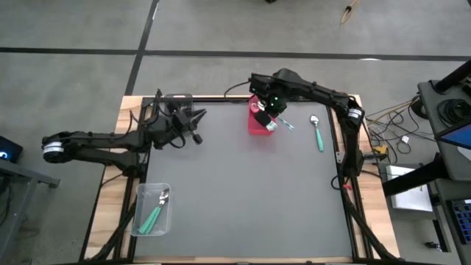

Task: Sort silverware by color (type)
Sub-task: Put the white green spoon into the red bin

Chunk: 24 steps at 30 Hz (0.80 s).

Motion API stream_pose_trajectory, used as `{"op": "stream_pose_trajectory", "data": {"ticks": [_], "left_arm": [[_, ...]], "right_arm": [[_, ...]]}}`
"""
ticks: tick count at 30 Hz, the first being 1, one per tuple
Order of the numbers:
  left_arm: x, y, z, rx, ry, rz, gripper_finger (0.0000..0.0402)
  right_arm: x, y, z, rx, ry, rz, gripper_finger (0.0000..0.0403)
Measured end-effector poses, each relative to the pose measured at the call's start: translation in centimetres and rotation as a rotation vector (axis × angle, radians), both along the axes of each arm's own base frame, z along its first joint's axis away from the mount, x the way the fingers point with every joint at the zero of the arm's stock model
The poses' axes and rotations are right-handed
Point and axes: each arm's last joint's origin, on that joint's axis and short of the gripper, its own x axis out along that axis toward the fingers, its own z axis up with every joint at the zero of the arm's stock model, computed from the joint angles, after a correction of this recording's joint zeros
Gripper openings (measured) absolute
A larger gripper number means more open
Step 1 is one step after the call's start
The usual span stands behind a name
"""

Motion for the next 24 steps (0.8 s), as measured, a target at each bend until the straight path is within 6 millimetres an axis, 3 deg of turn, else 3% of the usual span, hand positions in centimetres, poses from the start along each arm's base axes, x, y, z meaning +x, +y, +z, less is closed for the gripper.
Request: {"op": "stream_pose_trajectory", "data": {"ticks": [8, 24], "left_arm": [[-0.4, 1.0, 2.0, 0.072, -0.096, 0.024, 0.0013], [-0.5, 1.1, 2.3, 0.092, -0.078, 0.038, 0.0013]], "right_arm": [[1.2, -2.2, -2.9, 0.075, 0.032, -0.012, 0.0013], [3.7, -5.1, -4.1, 0.063, -0.005, -0.014, 0.0013]]}}
